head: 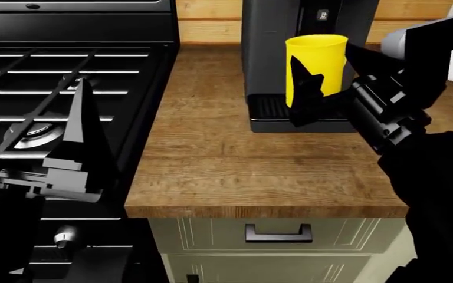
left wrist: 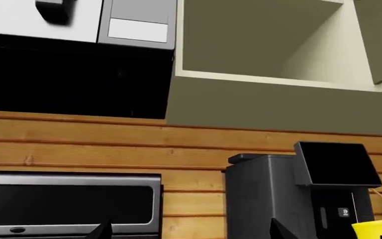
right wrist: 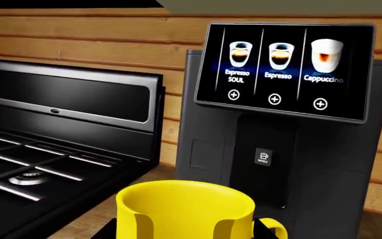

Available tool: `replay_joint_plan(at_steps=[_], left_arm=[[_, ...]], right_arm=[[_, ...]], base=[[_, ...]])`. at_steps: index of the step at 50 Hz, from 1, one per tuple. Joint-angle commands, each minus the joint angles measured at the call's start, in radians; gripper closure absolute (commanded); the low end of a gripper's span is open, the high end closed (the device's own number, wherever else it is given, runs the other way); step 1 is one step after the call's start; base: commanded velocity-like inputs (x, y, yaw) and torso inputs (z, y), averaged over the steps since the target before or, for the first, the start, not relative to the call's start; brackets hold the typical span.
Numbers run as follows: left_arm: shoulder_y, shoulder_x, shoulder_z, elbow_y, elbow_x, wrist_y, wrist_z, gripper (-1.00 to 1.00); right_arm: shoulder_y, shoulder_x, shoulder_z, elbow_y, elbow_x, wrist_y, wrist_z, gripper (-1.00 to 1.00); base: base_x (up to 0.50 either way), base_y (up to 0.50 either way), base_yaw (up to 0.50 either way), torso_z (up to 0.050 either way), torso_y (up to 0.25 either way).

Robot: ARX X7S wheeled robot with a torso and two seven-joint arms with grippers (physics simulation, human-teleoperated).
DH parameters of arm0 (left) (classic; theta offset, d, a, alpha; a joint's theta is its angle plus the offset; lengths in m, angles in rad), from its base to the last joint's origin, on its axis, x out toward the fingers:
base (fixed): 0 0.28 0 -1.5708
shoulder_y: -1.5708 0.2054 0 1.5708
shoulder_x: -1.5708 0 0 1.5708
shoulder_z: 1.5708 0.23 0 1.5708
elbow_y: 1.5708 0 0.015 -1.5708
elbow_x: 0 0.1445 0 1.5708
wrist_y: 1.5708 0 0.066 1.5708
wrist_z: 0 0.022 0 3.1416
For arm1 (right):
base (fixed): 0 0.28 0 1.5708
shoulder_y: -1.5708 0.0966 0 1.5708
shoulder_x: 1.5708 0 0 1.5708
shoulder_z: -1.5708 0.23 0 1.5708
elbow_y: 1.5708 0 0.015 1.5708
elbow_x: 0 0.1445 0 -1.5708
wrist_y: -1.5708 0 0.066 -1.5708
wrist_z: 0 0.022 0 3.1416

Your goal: Pick the mug from the cabinet, place it under the coffee machine dispenser, and press the start button.

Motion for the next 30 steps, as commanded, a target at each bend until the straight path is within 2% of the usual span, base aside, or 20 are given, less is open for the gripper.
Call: replay_joint_plan(at_steps=[1,26,30], left_arm=[[0.009,-0.003,-0.004,-0.001,0.000,0.011,0.000,-1.00],[0.016,-0.007,-0.001,-0.001,0.008,0.021,-0.002,-1.00],[0.006,-0.002,0.006,-0.012,0.013,0.021,0.005,-1.00]], right_arm=[[-0.014,-0.011,-0.014,0.027,-0.029,-0.037,0.019,1.00],[-0.044,0.003,-0.032,0.044,-0.057,-0.085,0.061,1.00],[-0.076,0.006,-0.038,0.067,-0.068,-0.141,0.063,1.00]], base=[[0.00,0.00,0.00,0.000,0.000],[0.00,0.00,0.00,0.000,0.000],[0.00,0.00,0.00,0.000,0.000]])
